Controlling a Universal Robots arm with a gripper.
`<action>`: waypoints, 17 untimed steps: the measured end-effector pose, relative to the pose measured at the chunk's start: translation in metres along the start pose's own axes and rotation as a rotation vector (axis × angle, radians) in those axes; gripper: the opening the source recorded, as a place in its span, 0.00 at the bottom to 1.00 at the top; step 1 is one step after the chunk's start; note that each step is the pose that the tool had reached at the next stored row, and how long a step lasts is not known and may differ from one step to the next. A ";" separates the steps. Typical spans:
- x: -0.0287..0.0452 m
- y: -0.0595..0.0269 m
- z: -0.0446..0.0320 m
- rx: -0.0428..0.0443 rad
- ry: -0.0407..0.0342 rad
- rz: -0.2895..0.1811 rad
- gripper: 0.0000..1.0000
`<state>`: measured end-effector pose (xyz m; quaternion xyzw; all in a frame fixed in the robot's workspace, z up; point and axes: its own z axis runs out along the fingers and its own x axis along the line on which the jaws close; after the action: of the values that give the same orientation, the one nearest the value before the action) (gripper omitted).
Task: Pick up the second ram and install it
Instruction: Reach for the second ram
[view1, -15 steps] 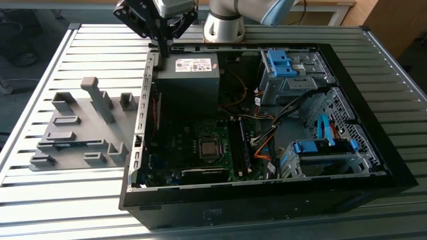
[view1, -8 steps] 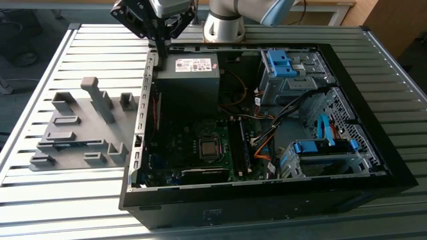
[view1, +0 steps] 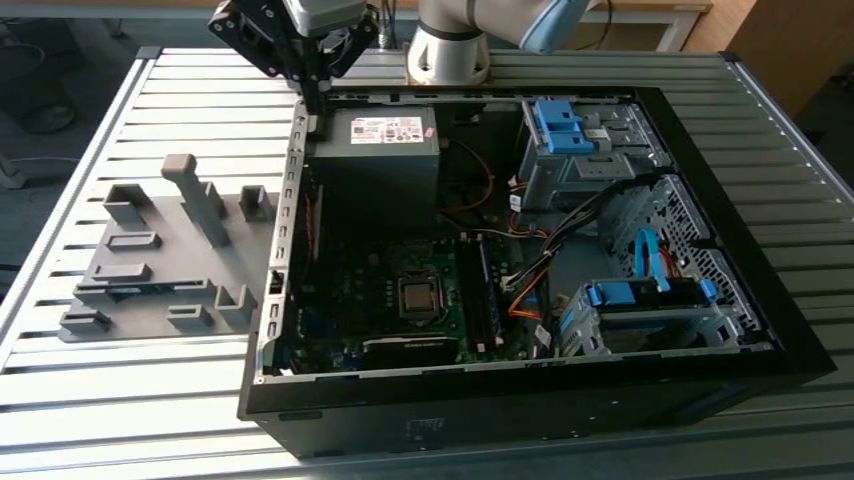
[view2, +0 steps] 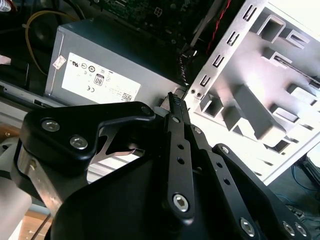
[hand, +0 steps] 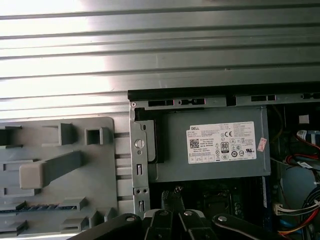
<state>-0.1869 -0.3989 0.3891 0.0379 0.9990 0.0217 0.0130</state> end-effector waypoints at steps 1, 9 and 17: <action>0.0008 -0.0001 0.0000 0.0000 -0.0001 0.000 0.11; 0.0066 -0.0005 0.0001 -0.0001 -0.0001 0.000 0.11; 0.0124 -0.0010 0.0001 -0.0001 -0.0001 0.000 0.11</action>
<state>-0.1993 -0.3989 0.3887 0.0379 0.9990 0.0217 0.0131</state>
